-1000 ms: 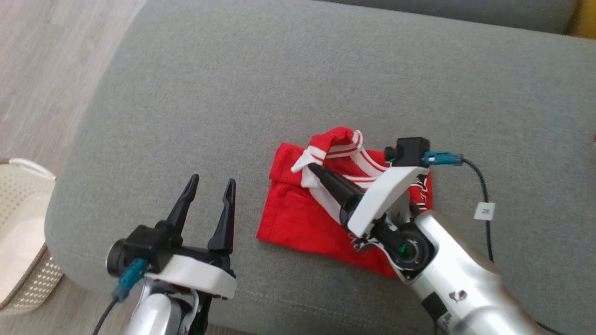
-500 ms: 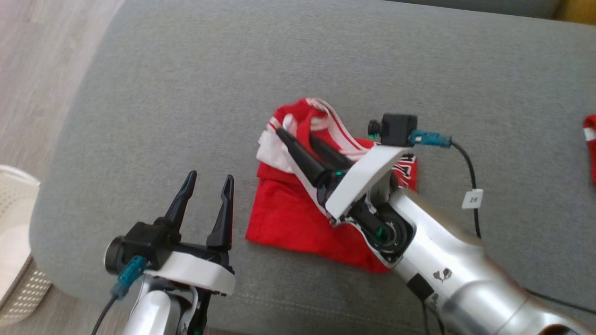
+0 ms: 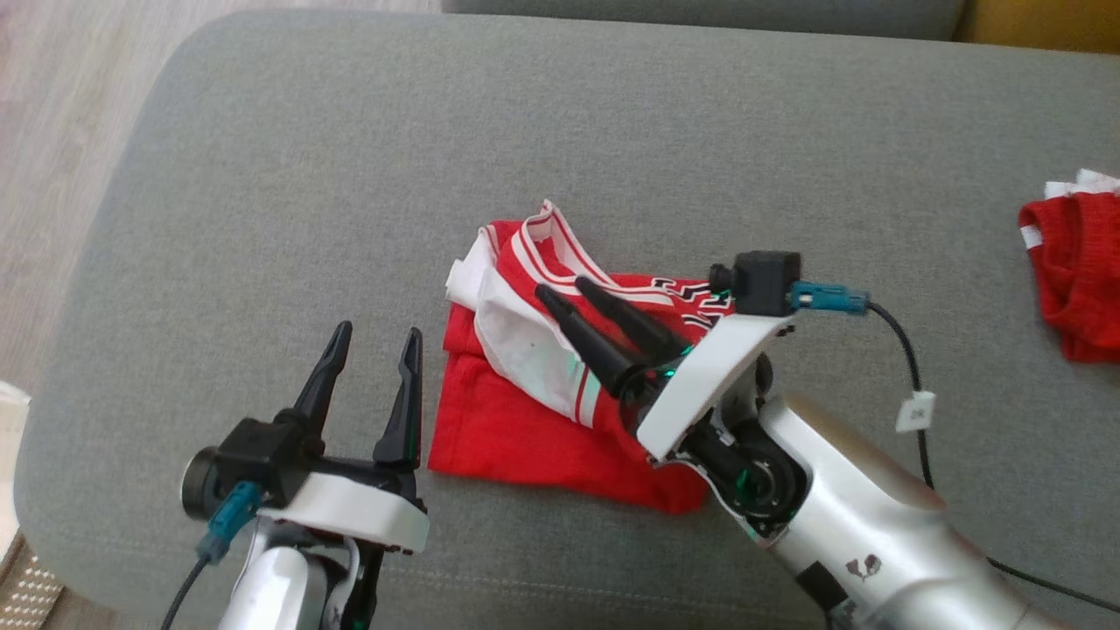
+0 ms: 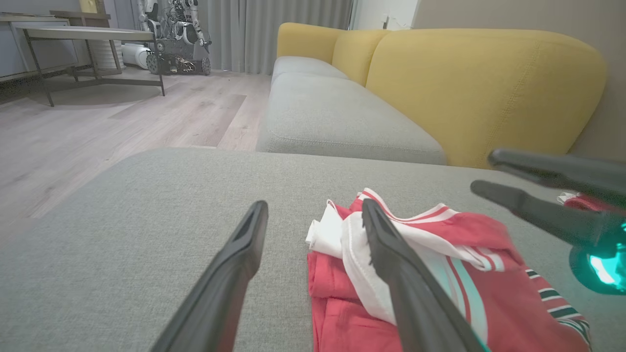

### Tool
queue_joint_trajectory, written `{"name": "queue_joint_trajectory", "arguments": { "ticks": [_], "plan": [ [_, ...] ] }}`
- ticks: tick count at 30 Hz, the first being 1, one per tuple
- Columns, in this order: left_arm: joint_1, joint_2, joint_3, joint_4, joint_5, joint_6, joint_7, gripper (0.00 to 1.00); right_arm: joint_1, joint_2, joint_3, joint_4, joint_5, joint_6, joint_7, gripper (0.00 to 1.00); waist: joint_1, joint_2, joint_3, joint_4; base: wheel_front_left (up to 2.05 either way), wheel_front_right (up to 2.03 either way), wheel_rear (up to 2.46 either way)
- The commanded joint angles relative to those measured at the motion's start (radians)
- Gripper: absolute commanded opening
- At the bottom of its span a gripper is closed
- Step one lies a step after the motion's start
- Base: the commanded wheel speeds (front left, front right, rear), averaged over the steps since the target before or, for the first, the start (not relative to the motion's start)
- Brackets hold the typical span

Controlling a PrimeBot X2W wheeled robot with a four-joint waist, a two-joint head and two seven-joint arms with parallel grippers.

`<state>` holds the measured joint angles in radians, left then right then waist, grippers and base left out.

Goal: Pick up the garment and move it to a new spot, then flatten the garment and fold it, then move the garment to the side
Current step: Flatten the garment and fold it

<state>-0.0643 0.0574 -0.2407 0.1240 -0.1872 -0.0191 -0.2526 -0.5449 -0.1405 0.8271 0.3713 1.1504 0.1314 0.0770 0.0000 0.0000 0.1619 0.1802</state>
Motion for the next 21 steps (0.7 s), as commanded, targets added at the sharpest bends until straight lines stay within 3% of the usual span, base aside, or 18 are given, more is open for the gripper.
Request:
{"name": "queue_joint_trajectory", "arguments": {
  "ticks": [1,7,12,13,21],
  "plan": [
    [-0.015,0.003,0.041,-0.031,0.007,-0.005,-0.009,1.0,-0.009,0.014,-0.008,-0.043,-0.01,-0.001,-0.016,1.0,0.0,0.0,-0.003,-0.003,0.0,0.0,0.0],
    [-0.007,0.013,0.06,-0.036,0.01,0.003,-0.009,1.0,0.055,-0.042,-0.126,-0.132,-0.125,-0.001,-0.09,1.0,0.0,0.0,-0.024,-0.03,0.0,0.0,0.0],
    [0.001,0.034,0.082,-0.039,0.009,0.016,-0.009,1.0,0.156,-0.094,-0.3,-0.186,-0.249,-0.001,-0.131,1.0,0.0,0.0,-0.048,-0.061,0.0,0.0,0.0],
    [0.004,0.044,0.092,-0.045,0.007,0.022,-0.004,1.0,0.207,-0.104,-0.378,-0.211,-0.299,-0.001,-0.135,1.0,0.0,0.0,-0.057,-0.071,0.0,0.0,0.0],
    [0.025,0.084,0.127,-0.083,-0.001,0.043,0.027,1.0,0.412,-0.086,-0.668,-0.365,-0.599,-0.001,-0.102,1.0,0.0,0.0,-0.083,-0.103,0.0,0.0,0.0]
  ]
}}
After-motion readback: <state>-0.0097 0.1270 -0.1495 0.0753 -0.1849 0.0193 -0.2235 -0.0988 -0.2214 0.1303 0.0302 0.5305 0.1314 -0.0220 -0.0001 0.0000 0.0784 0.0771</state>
